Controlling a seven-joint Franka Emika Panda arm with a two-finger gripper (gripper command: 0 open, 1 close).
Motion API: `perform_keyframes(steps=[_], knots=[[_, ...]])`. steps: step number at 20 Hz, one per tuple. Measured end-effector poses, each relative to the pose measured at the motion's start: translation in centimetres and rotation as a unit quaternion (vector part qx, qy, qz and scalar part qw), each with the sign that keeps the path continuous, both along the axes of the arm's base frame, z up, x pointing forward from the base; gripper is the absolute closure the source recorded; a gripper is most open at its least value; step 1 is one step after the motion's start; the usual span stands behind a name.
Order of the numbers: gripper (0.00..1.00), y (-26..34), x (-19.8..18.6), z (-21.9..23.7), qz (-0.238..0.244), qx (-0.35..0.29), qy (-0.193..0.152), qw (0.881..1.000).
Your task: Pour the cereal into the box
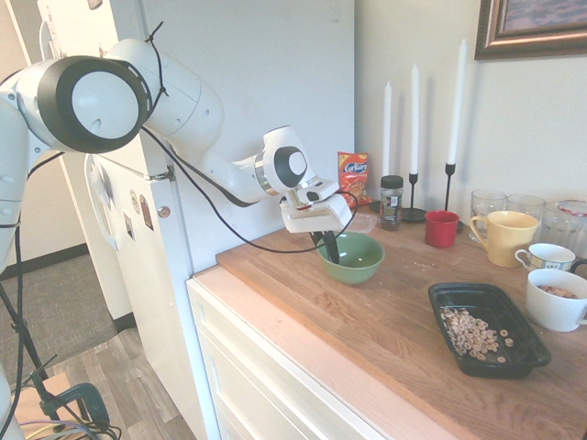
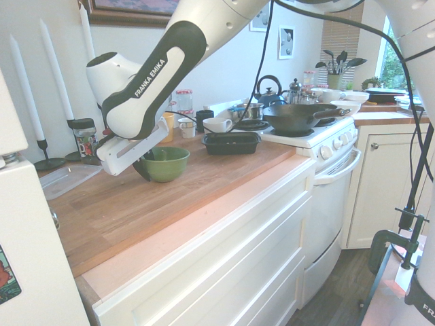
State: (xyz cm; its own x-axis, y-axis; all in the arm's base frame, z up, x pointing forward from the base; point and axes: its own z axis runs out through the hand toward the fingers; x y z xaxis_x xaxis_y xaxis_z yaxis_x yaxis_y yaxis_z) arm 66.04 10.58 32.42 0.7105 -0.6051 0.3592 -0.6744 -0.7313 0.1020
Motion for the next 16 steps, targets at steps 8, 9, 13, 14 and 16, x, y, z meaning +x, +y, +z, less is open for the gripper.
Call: perform_keyframes(steps=[8, 9, 13, 14, 16], knots=[[0.00, 0.3, -3.6, 1.5, -0.016, 0.043, 0.009, 0.999], [0.00, -0.1, -3.9, 1.7, -0.019, 0.047, 0.008, 0.999], [0.00, -0.9, -4.7, 3.4, -0.033, 0.093, 0.013, 0.995], [0.00, -1.0, -4.7, 4.1, -0.035, 0.104, 0.012, 0.994], [0.00, -1.1, -4.9, 5.2, -0.037, 0.117, 0.008, 0.992]])
